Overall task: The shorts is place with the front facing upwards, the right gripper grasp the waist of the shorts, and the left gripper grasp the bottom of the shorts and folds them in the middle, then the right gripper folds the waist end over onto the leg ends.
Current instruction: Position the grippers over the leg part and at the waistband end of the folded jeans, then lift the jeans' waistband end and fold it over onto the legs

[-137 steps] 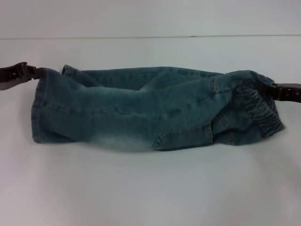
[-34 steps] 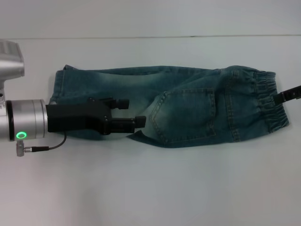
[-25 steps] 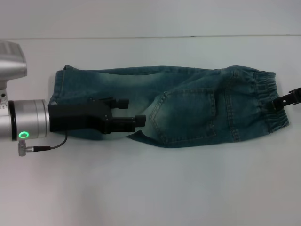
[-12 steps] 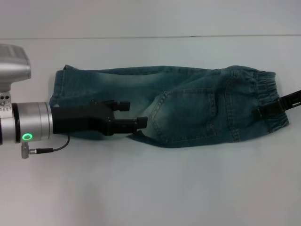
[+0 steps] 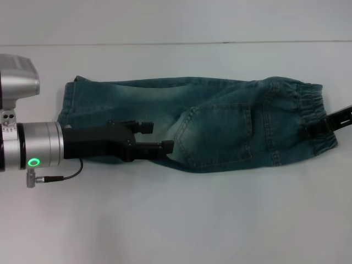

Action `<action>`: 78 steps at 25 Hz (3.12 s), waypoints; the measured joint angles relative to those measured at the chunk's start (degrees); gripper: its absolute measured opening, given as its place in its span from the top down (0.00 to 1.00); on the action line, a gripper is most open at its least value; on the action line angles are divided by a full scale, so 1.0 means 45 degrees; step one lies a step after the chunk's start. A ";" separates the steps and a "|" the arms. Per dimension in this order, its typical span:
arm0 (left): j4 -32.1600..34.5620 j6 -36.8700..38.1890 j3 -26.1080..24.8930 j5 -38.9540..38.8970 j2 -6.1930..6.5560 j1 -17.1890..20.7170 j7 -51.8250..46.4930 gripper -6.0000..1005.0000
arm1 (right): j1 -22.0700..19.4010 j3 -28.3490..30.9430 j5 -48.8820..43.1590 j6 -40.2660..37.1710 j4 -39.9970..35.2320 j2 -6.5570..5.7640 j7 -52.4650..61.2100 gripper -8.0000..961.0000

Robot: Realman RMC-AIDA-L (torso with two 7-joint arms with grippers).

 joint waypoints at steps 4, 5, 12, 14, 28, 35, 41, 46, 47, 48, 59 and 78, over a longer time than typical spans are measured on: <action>-0.0001 0.0012 0.0000 0.0000 -0.0007 0.0032 -0.0006 0.15 | -0.0024 -0.0011 0.0010 -0.0017 -0.0004 0.0003 -0.0147 0.42; -0.0001 0.0014 0.0000 -0.0003 -0.0012 0.0040 -0.0007 0.15 | -0.0028 -0.0011 0.0012 -0.0018 -0.0004 0.0004 -0.0158 0.45; -0.0001 0.0072 0.0000 -0.0069 -0.0058 0.0048 -0.0008 0.17 | -0.0056 0.0026 0.0016 -0.0056 -0.0004 0.0005 -0.0268 0.60; -0.0001 0.0062 0.0000 -0.0120 -0.0072 0.0046 -0.0009 0.17 | -0.0060 0.0062 0.0015 -0.0070 -0.0004 0.0004 -0.0264 0.70; -0.1800 -0.1384 -0.0097 -0.3371 -0.0218 -0.0046 0.3835 0.33 | -0.0065 0.0874 0.0514 -0.2315 -0.1891 -0.0074 -0.0154 0.88; -0.5307 -0.3665 -0.0269 -0.7720 -0.0315 -0.0897 0.9928 0.61 | 0.0116 0.0902 0.1259 -0.3414 -0.2767 -0.0131 0.0153 0.88; -0.8872 -0.4031 -0.1938 -1.1888 -0.0313 -0.1763 1.7347 0.83 | 0.0455 0.0967 0.1774 -0.4142 -0.3380 -0.0123 0.0673 0.88; -1.0995 -0.5059 -0.4680 -1.1991 -0.0314 -0.2484 2.2732 0.97 | 0.0850 0.1006 0.2245 -0.4585 -0.3910 -0.0080 0.1091 0.88; -1.1314 -0.5284 -0.5075 -1.1954 -0.0314 -0.2581 2.3611 1.00 | 0.0953 0.1006 0.2304 -0.4636 -0.3973 -0.0073 0.1163 0.88; -1.1714 -0.5562 -0.5514 -1.1929 -0.0311 -0.2721 2.4671 1.00 | 0.1062 0.1005 0.2340 -0.4689 -0.4021 -0.0061 0.1224 0.88; -1.3559 -0.7582 -0.7122 -1.1562 -0.0312 -0.3269 2.8747 0.99 | 0.2029 0.1030 0.3367 -0.5472 -0.4814 0.0145 0.1830 0.88; -1.4814 -0.8600 -0.8581 -0.5910 -0.0312 -0.3163 2.5100 0.99 | 0.2387 0.1040 0.3861 -0.5574 -0.5277 0.0219 0.2031 0.88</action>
